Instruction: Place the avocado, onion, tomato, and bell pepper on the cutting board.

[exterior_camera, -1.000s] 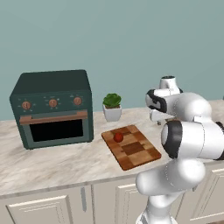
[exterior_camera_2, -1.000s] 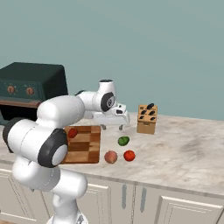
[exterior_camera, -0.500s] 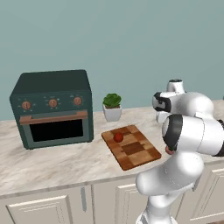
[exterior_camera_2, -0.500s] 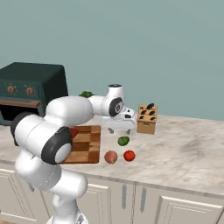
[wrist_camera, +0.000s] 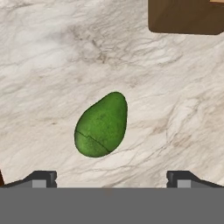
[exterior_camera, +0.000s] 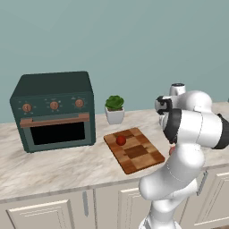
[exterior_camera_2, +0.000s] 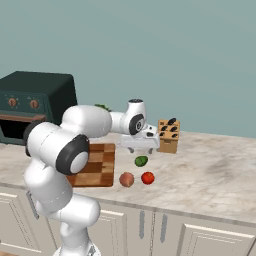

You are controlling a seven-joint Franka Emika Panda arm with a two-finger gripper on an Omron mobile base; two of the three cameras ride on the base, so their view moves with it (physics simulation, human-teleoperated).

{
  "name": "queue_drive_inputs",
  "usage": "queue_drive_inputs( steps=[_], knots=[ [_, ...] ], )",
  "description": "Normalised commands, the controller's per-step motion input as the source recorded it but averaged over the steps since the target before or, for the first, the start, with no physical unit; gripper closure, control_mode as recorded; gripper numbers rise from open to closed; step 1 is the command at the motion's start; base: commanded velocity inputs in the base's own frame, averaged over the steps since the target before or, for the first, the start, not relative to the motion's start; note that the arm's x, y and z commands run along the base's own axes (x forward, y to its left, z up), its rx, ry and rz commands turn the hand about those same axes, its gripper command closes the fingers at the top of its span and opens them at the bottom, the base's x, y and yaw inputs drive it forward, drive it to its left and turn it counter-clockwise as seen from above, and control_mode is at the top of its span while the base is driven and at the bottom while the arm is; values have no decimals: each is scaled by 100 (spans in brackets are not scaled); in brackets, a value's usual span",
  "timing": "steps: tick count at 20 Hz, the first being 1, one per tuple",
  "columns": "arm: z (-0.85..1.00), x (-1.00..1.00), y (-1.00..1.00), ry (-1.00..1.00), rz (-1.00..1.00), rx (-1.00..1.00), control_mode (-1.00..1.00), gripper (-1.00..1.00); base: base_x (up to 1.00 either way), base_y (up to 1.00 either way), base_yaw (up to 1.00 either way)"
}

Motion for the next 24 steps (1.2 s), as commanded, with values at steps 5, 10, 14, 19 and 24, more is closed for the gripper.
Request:
queue_drive_inputs(
  steps=[5, 10, 14, 19, 24],
  knots=[
    [-13, 19, 0, 0, 0, 0, -100, -100, 0, 0, 0],
    [-14, 10, -1, 0, 0, 0, -100, -100, 0, 0, 0],
    [-17, -9, 0, 0, 0, 0, -100, -100, 0, 0, 0],
    [-18, -11, 0, 0, -1, 0, -100, -100, 0, 0, 0],
    [-14, -4, 1, 0, -1, 0, -100, -100, 0, 0, 0]
  ],
)
